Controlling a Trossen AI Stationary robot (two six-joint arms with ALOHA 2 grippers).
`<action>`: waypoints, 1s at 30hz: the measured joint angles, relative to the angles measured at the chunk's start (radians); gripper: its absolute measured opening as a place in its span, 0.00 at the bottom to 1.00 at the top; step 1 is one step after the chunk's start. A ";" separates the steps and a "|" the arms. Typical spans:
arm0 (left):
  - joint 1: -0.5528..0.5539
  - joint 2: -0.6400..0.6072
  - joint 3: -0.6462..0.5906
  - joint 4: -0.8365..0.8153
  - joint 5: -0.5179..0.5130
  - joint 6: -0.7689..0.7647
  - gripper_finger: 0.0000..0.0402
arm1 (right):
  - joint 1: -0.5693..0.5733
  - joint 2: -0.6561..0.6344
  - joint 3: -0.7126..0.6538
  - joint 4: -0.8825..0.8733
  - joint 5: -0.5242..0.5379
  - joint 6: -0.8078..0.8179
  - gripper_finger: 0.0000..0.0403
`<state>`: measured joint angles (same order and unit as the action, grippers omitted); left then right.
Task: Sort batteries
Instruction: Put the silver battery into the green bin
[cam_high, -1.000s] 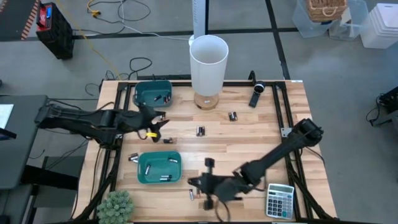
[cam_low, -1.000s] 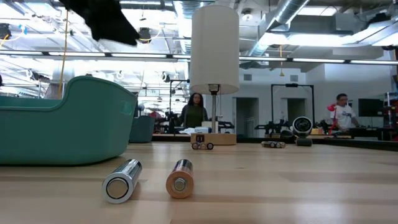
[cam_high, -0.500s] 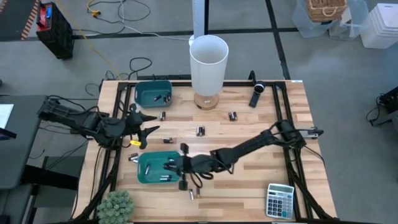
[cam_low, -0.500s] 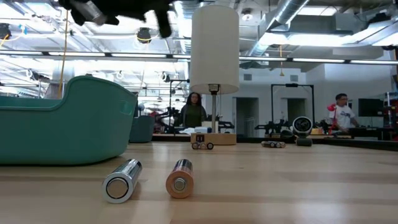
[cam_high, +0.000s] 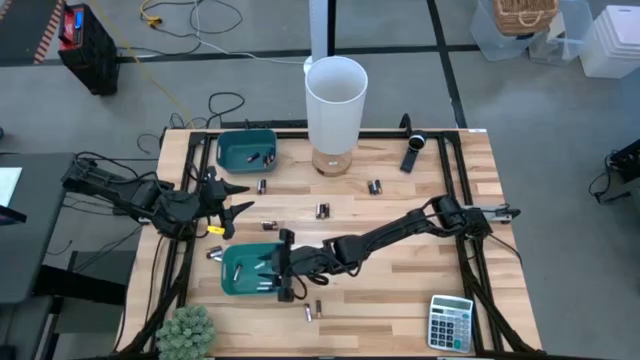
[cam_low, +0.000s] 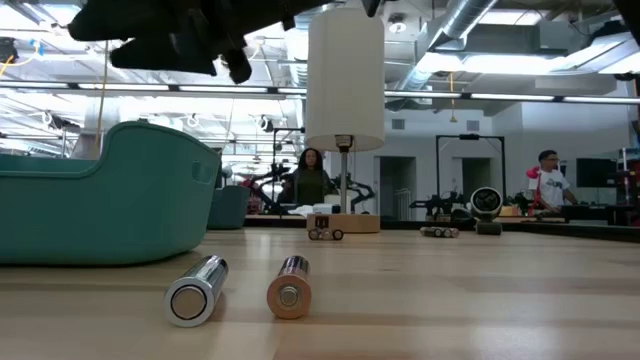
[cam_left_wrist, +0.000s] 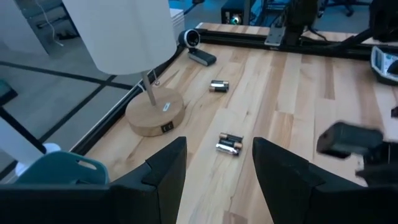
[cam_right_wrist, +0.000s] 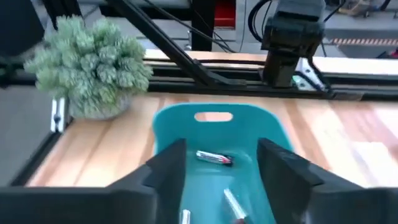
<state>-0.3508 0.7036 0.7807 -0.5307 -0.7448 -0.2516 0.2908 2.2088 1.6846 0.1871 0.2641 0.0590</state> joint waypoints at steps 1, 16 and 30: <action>0.000 0.000 0.000 -0.001 -0.001 0.000 0.44 | -0.001 -0.016 -0.016 0.003 0.009 -0.021 0.56; 0.001 0.004 0.000 -0.001 -0.044 0.000 0.44 | -0.089 -0.443 -0.666 0.320 0.142 0.036 0.55; 0.122 0.119 0.000 0.029 -0.071 -0.049 0.44 | -0.121 -0.778 -0.935 -0.004 0.268 0.084 0.55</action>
<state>-0.2289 0.8225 0.7803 -0.5018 -0.8160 -0.3004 0.1700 1.4308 0.7494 0.1834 0.5321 0.1430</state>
